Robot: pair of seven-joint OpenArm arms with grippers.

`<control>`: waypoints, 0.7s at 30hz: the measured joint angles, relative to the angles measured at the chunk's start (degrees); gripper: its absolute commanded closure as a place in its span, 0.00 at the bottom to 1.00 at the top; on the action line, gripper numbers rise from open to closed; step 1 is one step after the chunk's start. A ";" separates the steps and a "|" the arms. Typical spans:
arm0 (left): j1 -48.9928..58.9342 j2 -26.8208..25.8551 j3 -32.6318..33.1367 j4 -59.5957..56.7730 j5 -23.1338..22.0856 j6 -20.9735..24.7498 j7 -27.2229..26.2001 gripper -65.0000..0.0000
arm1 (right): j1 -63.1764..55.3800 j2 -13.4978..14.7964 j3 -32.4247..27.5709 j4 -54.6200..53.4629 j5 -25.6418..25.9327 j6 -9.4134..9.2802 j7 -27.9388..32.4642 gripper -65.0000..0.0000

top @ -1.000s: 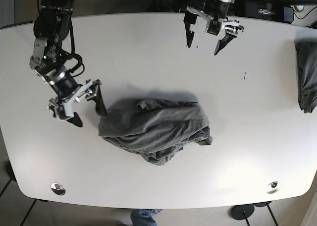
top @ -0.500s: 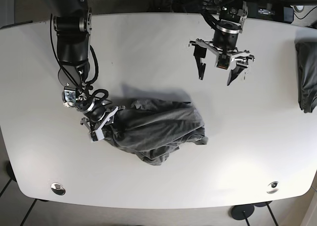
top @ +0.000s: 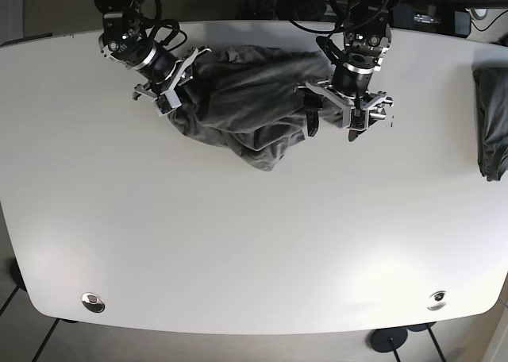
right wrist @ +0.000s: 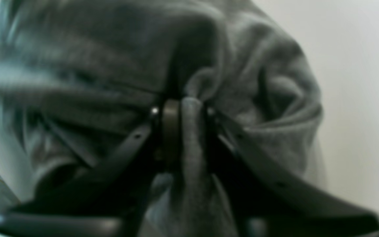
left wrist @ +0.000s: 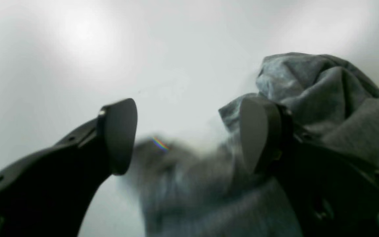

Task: Fold the T-shirt properly
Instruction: 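Lift the grey shirt high with the right gripper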

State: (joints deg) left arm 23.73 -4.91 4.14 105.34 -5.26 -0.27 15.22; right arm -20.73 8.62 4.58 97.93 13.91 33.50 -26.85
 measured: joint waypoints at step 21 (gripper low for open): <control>5.18 0.24 -15.89 2.19 -0.20 -11.04 -0.24 0.31 | 34.16 -2.47 -25.77 -18.95 5.62 -0.46 -16.83 0.11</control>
State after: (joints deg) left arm 28.91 -4.67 -11.75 107.53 -5.45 -11.31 14.98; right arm 13.43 6.15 -21.19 78.98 19.53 33.04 -43.68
